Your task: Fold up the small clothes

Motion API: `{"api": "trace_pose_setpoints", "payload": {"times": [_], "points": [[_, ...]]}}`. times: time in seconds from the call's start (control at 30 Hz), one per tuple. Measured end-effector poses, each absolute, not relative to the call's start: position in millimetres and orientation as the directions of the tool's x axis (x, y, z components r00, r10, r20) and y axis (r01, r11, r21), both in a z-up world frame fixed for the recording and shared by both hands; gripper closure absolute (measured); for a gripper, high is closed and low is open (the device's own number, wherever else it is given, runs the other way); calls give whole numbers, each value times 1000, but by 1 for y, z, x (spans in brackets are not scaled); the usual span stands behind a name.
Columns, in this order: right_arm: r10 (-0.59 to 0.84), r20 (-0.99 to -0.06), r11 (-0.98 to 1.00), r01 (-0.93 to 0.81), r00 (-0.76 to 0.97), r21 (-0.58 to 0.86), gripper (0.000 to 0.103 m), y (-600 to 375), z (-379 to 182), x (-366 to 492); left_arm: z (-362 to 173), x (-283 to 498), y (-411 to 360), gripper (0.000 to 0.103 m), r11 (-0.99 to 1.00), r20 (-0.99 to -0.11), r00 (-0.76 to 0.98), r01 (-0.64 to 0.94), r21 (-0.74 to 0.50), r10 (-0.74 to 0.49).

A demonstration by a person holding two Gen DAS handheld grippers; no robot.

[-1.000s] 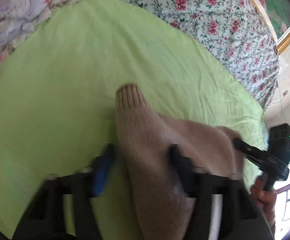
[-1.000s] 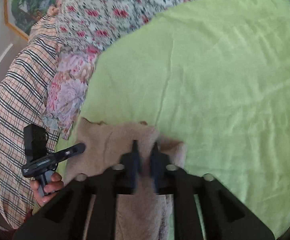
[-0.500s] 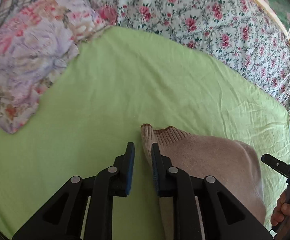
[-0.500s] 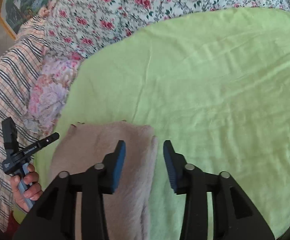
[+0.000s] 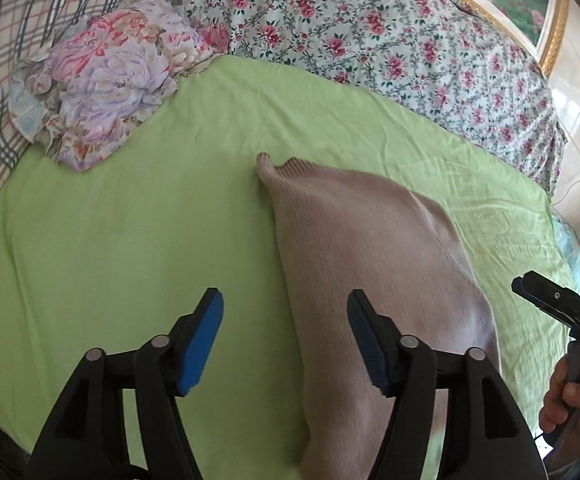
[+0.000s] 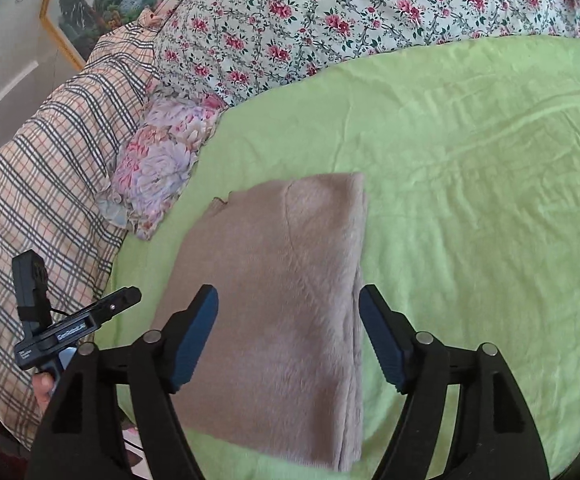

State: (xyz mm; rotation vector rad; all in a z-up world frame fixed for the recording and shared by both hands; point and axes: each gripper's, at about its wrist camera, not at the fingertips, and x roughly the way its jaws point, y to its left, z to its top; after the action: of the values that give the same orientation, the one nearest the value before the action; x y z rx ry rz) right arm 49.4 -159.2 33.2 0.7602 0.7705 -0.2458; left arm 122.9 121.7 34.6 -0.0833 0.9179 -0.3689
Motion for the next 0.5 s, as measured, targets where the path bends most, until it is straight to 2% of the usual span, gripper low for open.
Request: {"api": "trace_pose_setpoints", "payload": {"times": [0.1, 0.2, 0.5], "points": [[88, -724, 726, 453, 684, 516, 26, -145, 28, 43, 32, 93, 122, 24, 943, -771, 553, 269, -194, -317], [115, -735, 735, 440, 669, 515, 24, -133, 25, 38, 26, 72, 120, 20, 951, -785, 552, 270, -151, -281], [97, -777, 799, 417, 622, 433, 15, -99, 27, 16, 3, 28, 131, 19, 964, -836, 511, 255, -72, -198]]}}
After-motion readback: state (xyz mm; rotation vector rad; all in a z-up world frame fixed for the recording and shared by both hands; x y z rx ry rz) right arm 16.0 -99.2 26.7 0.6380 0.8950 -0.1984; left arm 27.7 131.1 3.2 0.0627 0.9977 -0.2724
